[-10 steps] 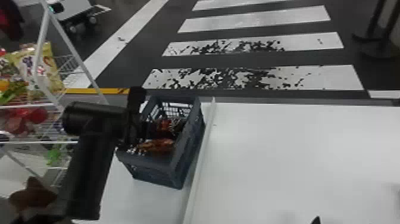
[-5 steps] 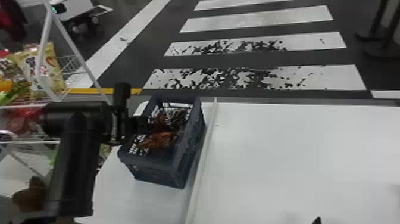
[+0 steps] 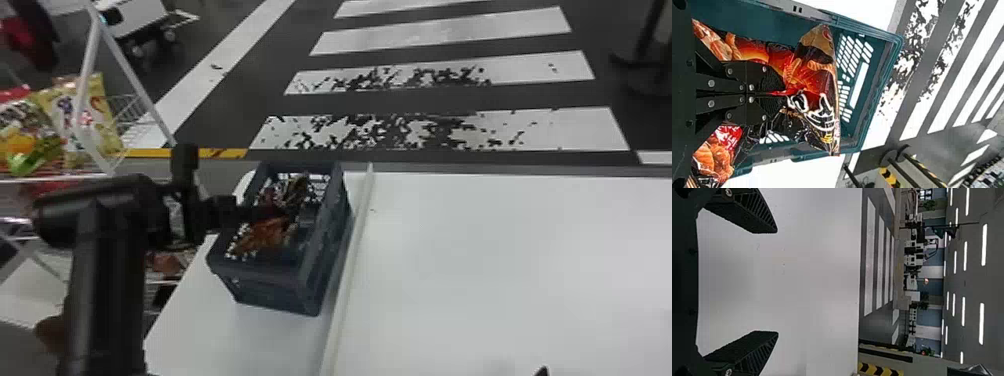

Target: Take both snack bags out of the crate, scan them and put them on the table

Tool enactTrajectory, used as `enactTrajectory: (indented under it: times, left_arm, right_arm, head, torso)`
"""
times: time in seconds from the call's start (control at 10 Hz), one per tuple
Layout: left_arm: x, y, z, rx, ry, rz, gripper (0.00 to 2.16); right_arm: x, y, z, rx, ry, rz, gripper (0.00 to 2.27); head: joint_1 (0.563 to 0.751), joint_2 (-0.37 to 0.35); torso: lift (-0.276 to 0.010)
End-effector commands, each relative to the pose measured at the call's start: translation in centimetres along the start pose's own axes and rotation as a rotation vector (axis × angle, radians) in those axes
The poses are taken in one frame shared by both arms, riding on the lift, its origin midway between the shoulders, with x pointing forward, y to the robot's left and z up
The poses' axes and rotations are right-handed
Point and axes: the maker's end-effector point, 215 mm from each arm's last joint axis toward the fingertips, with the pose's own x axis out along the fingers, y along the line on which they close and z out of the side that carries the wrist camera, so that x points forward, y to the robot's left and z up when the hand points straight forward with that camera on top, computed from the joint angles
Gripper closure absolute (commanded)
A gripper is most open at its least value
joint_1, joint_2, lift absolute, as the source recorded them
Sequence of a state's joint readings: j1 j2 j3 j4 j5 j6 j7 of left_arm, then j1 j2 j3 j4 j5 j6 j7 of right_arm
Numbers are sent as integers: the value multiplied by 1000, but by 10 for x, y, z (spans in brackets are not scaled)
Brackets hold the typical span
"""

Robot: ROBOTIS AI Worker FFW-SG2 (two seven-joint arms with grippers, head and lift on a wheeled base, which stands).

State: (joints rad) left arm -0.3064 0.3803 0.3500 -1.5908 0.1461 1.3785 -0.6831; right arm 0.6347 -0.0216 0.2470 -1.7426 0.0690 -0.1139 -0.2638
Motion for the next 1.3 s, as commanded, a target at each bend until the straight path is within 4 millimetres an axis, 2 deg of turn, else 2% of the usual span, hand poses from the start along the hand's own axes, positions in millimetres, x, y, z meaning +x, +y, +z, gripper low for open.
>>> enactTrajectory:
  times: [0.0,0.1,0.4,0.6,0.7,1.0,1.2]
  left_arm:
    - [-11,-9,3,14,-31,-15,2138]
    - [-17,-15,8,27,-59,-17,2138]
    - [-31,-61,8,71,-100,-59,2142]
    - [-41,-103,-3,105,-74,-75,2142]
    - [-43,-127,2,151,-99,-87,2142]
    - [-33,-190,-4,237,-120,-133,2142]
    - [-14,-233,-23,272,-89,-178,2142]
  right_arm:
    - [0,0,-1,1,3,0,66]
    - [0,1,-2,0,6,1,70]
    - [0,2,-1,3,6,-2,70]
    - [0,3,1,8,0,-1,73]
    - [0,2,2,9,-1,-3,73]
    - [-2,-1,11,18,-20,-12,73]
    - [-6,-13,38,45,-104,-50,73]
  head:
    - [695,319]
    - [695,323]
    - [695,304]
    - [695,282]
    - [695,262]
    - [695,195]
    - [695,122]
  torso:
    - [-92]
    - [-92]
    - [-92]
    - [-92]
    - [-92]
    - [-92]
    - [-92]
